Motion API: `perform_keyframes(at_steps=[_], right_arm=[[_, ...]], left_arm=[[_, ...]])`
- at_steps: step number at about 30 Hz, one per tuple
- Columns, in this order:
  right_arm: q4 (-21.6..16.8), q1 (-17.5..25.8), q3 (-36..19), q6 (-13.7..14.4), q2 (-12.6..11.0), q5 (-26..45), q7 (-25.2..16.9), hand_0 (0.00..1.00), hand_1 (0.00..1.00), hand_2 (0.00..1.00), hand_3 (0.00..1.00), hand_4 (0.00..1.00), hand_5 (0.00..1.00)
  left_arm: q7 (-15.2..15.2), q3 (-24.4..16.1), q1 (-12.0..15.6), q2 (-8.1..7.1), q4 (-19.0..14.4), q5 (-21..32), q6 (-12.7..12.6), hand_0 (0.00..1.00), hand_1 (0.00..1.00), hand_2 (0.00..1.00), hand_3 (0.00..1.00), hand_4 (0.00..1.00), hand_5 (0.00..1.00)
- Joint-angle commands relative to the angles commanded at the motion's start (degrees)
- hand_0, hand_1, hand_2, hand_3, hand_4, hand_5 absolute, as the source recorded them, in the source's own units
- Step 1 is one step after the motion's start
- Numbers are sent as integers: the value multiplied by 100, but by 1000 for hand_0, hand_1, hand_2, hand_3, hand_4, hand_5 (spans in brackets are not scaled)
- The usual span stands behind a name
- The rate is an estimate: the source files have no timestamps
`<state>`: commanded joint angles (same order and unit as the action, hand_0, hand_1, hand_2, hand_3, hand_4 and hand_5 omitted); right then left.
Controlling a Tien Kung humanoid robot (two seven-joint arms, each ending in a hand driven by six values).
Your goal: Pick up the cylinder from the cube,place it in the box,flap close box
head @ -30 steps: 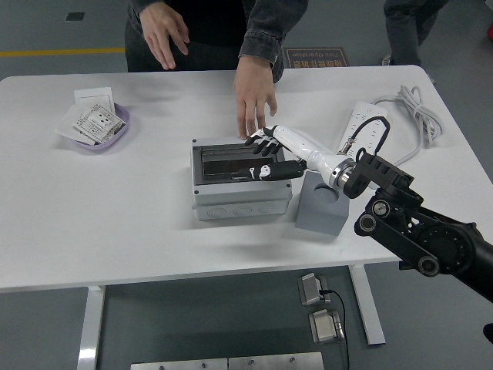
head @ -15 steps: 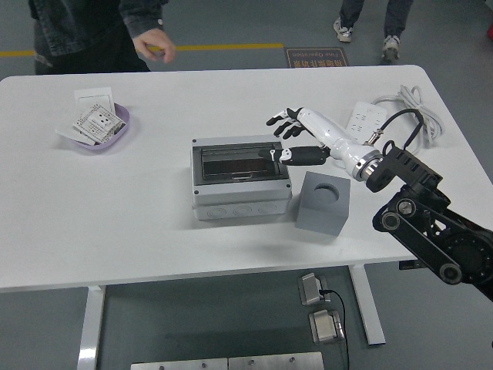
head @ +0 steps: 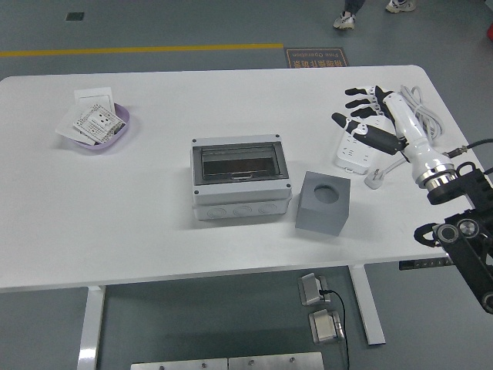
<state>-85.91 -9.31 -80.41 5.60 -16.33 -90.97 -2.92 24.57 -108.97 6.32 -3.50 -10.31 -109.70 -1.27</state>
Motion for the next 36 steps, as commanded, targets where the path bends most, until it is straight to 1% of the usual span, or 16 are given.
perform_keyframes(at_steps=[6,12,20,27,32,33,36], right_arm=[[-1,304,-837,12,257,623,-234,607,553,631,728,947,599],[114,409,-1259,39,382,1141,-446,607,556,636,732,942,601],[232,455,-1441,56,475,1864,-690,607,571,637,734,942,602],[342,459,-1338,54,491,2608,-900,608,573,642,736,947,611],[381,456,-1273,26,495,2726,-877,608,573,642,736,947,611],[387,452,-1263,26,490,2725,-870,643,597,660,745,949,608],[400,443,-1238,16,474,2720,-852,643,597,660,745,949,608]], left_arm=[[-4,-4,12,-19,0,0,6,651,704,676,727,802,574],[-5,5,20,-14,0,25,8,653,704,675,727,802,574],[11,-4,37,17,0,50,10,652,704,675,727,802,574],[20,-11,31,22,0,58,14,652,704,676,727,801,573],[18,3,24,26,0,77,21,652,704,676,727,801,573],[20,3,25,25,0,75,24,653,703,676,727,801,574],[26,5,24,23,0,76,32,653,703,676,727,801,574]])
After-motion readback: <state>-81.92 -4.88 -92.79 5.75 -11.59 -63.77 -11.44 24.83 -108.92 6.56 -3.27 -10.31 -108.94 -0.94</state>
